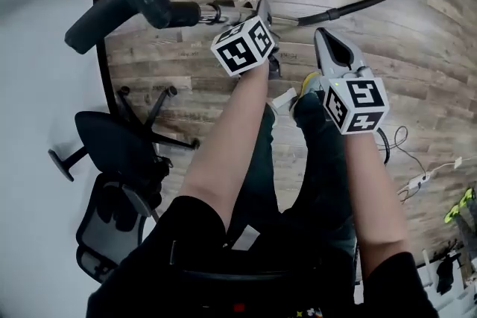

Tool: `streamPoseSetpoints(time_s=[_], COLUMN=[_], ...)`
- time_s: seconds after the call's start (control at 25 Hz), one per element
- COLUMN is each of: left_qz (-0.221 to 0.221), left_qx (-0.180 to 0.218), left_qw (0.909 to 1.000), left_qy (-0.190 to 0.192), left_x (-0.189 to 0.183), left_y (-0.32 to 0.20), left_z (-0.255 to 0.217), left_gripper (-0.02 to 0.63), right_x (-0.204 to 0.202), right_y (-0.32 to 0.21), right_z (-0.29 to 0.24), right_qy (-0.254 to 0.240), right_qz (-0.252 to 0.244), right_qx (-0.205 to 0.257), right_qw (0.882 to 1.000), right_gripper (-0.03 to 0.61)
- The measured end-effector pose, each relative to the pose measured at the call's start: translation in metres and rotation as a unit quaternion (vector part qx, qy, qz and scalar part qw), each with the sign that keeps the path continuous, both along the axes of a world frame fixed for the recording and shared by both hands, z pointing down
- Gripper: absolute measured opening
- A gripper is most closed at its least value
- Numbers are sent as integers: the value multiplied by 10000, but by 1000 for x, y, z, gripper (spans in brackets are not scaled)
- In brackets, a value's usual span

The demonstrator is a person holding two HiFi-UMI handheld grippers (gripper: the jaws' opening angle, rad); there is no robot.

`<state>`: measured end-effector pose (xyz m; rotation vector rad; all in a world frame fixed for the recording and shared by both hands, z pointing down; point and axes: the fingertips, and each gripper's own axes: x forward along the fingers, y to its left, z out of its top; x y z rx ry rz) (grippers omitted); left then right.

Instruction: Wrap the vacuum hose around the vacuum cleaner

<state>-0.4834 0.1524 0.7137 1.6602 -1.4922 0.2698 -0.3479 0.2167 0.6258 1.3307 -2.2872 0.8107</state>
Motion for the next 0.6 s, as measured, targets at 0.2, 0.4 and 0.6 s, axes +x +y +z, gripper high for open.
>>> streamPoseSetpoints(time_s=[0.2,0.4,0.6], left_qz=[676,1323,1946], left_qx=[321,921,1585], left_qw=[9972,9861,9645], left_qy=[-75,-415,-818], left_x=[46,86,128], left_y=[6,27,20], left_z=[-137,-265,-359], left_gripper=[152,153,153], right_x=[41,60,98], right_y=[7,16,-6], right_z=[-113,-198,-271], right_qy=[-36,-24,-289], right_qz=[389,701,1393], right_qx=[270,630,953], right_qw=[9989,9955,9852], right_gripper=[23,23,23])
